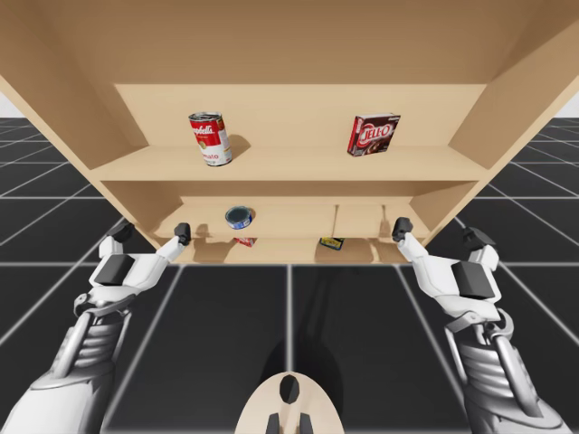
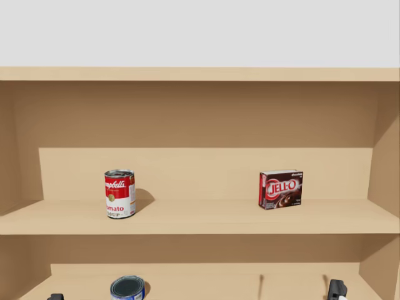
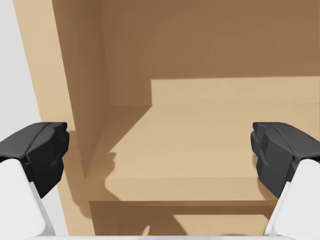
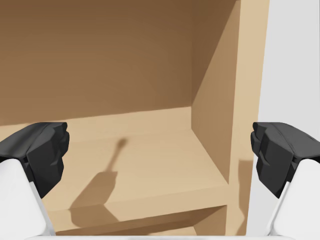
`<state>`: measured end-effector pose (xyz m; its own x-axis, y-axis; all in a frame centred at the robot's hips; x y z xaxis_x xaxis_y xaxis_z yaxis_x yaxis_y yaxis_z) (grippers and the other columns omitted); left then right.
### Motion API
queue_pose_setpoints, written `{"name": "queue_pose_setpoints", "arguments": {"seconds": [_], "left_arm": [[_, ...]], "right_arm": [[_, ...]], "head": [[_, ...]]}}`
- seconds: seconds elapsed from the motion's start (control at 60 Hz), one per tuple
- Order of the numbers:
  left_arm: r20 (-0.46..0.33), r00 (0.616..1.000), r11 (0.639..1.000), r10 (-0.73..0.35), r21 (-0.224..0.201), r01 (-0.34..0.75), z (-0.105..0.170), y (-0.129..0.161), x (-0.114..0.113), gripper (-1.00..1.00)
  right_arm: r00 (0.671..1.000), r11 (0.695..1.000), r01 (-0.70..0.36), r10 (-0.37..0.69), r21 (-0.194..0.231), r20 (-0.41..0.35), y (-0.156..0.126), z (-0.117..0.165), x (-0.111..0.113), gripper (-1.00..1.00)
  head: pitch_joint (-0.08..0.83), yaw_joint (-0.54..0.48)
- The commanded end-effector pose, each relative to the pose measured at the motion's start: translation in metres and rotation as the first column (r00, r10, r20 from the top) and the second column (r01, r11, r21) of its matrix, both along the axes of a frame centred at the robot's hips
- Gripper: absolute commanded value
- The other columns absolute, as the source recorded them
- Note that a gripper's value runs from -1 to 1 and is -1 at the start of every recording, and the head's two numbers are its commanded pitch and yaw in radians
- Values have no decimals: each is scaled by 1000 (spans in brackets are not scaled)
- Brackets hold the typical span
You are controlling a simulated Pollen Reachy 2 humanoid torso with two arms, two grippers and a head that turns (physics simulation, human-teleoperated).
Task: Retrieve the spam can from the shelves.
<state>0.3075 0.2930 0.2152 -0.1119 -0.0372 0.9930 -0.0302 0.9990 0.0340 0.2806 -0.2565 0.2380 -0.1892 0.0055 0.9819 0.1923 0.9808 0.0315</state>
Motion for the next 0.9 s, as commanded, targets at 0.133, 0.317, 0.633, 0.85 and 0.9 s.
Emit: {"name": "queue_pose_setpoints", "arguments": {"seconds": [0.133, 0.317, 0.633, 0.85, 0.9], "left_arm": [[-3, 1000, 1000, -2, -1, 2, 0, 0, 0, -1000], [-5, 1000, 1000, -7, 2, 7, 0, -1, 0, -1000], [-5, 1000, 999, -28, 16, 28, -1, -3, 0, -1000], [0, 999, 999, -42, 22, 42, 0, -6, -2, -1000], [0, 999, 999, -46, 22, 46, 0, -7, -3, -1000]], "right_arm": [[1000, 999, -19, 19, 36, 10, 8, -3, -2, -1000], [1000, 1000, -10, 10, 1, 14, 9, -3, -2, -1000], [1000, 999, -25, 25, -23, 8, 12, -6, -3, -1000], [1000, 998, -23, 24, -52, 19, 17, -7, -5, -1000], [999, 998, -40, 41, -56, 4, 19, -8, -5, -1000]], "head": [[28, -13], [152, -18], [427, -42], [543, -151], [566, -185]]}}
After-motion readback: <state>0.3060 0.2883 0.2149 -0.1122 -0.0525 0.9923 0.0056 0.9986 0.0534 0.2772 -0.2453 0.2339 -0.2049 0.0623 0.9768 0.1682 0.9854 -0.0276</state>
